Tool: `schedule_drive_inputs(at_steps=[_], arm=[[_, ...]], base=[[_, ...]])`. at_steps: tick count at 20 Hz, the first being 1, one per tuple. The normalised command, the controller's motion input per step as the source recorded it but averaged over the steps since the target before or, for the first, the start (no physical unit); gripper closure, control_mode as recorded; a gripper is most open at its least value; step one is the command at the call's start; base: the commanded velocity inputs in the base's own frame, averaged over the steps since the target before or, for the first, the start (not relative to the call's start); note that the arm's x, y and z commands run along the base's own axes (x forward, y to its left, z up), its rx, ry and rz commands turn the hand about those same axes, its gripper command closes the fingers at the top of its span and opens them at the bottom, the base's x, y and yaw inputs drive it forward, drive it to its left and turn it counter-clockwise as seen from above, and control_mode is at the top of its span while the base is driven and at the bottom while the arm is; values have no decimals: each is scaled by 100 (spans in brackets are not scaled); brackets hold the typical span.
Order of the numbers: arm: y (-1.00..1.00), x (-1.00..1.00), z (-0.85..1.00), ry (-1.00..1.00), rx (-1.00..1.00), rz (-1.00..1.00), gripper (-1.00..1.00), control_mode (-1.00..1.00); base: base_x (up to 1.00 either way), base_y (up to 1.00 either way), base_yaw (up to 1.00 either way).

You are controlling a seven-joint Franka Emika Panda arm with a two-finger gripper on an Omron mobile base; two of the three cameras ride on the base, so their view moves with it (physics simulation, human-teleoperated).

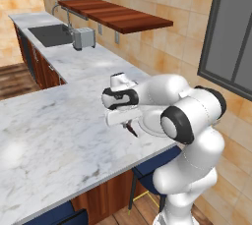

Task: Take the fork and place it on the left side of the plate. Then take the spoon and place it on the right side of the plate. Make sure they're directly next to the plate.

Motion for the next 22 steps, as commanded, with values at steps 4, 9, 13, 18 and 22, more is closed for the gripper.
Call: schedule_drive_inputs(at_steps=[4,9,13,18,22], arm=[[-10,17,-46,0,-6,16,100,-100],[-20,24,-37,6,0,9,100,-100],[-29,21,-32,3,0,5,100,-100],[-17,3,-32,0,0,0,100,-100],[-11,1,-30,0,1,0,100,-100]], base=[[0,0,0],[0,0,0],[0,0,0],[0,0,0],[0,0,0]])
